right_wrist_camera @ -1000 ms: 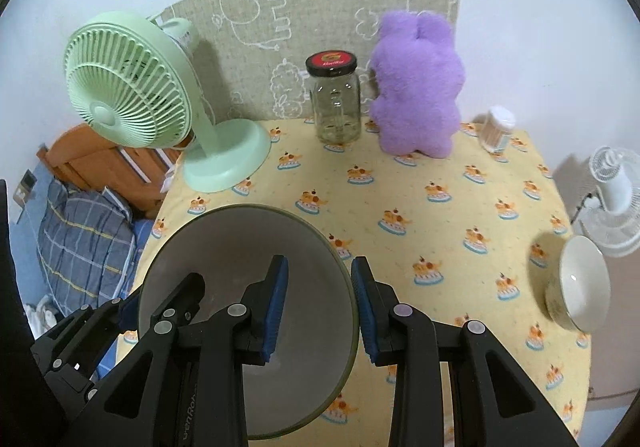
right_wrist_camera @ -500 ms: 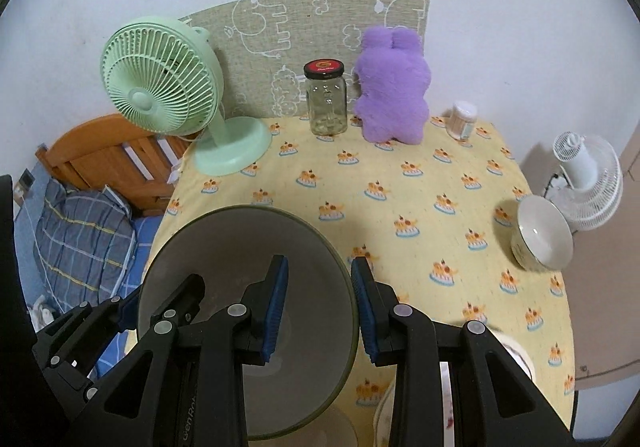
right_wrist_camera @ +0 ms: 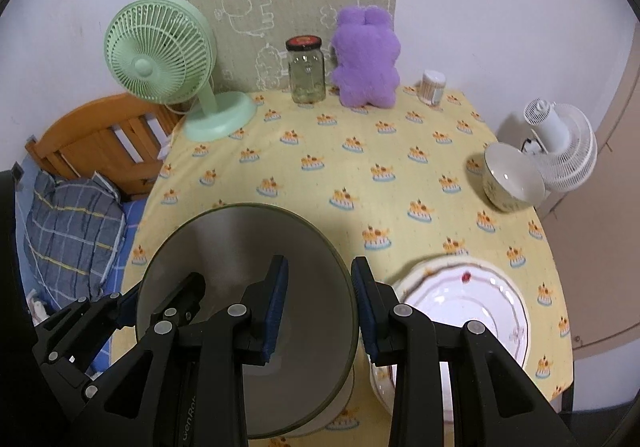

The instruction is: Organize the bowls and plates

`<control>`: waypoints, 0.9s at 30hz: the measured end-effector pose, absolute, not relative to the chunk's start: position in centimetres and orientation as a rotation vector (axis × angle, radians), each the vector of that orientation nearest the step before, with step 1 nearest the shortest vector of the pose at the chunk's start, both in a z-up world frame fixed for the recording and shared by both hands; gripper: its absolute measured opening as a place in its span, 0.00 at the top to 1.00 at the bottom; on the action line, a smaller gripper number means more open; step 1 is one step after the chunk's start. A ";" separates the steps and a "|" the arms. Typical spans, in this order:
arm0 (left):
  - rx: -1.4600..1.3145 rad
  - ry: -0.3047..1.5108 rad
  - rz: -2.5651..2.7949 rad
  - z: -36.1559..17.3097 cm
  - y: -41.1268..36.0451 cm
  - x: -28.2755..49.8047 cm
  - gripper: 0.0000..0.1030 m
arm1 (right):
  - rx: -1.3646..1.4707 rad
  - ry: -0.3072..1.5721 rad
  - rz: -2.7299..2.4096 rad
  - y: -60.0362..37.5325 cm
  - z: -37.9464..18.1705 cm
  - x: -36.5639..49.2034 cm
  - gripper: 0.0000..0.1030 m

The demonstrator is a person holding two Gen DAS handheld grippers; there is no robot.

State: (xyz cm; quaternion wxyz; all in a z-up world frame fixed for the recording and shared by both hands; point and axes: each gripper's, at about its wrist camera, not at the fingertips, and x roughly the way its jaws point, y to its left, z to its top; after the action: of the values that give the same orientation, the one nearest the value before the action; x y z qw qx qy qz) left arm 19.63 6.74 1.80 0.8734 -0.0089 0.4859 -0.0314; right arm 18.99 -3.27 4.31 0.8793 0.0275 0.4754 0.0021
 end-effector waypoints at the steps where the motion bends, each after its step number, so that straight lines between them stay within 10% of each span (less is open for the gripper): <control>1: -0.017 1.020 -0.069 1.6 6.7 19.3 0.80 | 0.058 0.995 0.002 -3.3 4.1 18.7 0.64; 27: 0.001 1.154 -0.104 -4.1 6.8 16.8 0.80 | 0.066 1.124 -0.038 -2.8 -1.6 15.7 0.64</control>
State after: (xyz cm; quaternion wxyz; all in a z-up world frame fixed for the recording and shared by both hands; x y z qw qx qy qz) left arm 16.79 6.80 -4.12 0.8369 0.0004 0.5451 -0.0491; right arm 15.72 -2.85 -1.58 0.8454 0.0315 0.5329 -0.0179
